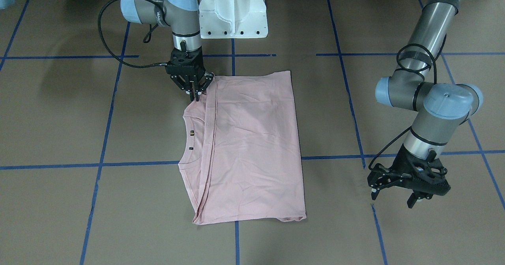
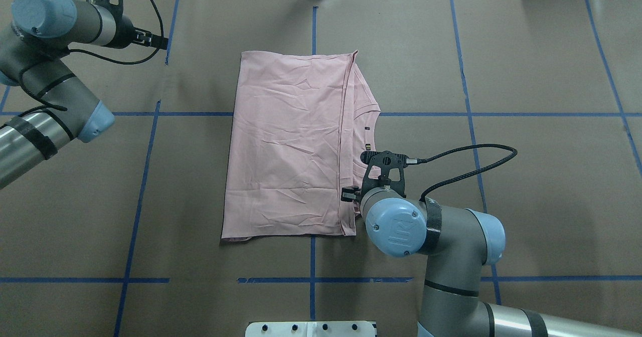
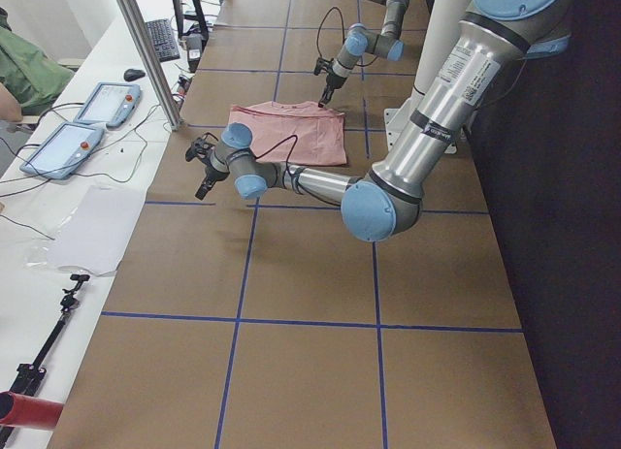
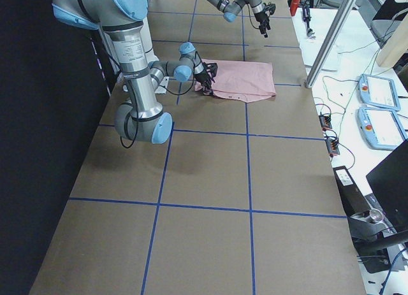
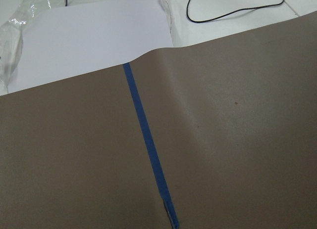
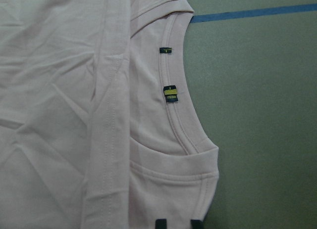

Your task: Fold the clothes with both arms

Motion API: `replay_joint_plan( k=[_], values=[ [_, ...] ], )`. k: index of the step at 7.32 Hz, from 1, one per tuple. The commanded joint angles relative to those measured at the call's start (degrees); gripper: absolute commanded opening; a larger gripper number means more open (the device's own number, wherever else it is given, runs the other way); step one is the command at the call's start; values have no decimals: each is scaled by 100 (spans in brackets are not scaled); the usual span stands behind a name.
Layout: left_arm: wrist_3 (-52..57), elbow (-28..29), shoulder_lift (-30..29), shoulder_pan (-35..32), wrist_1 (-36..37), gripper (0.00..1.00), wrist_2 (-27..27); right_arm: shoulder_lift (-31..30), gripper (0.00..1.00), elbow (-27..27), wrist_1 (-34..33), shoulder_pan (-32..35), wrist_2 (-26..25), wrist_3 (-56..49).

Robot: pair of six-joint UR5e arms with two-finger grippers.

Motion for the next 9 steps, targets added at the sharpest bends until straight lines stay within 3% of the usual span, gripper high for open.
replay_joint_plan(
  k=[1, 4, 7, 9],
  values=[
    [0, -14, 44, 0, -5, 100, -104, 428, 100, 145, -848, 94, 289, -571],
    [0, -6, 62, 0, 3, 100, -158, 1394, 100, -265, -2166, 25, 360, -1388],
    [0, -6, 62, 9, 3, 100, -158, 1582, 100, -637, -2267, -160, 361, -1480],
    [-9, -6, 70, 9, 3, 100, -158, 1644, 85, -655, -2548, -230, 370, -1619]
  ],
)
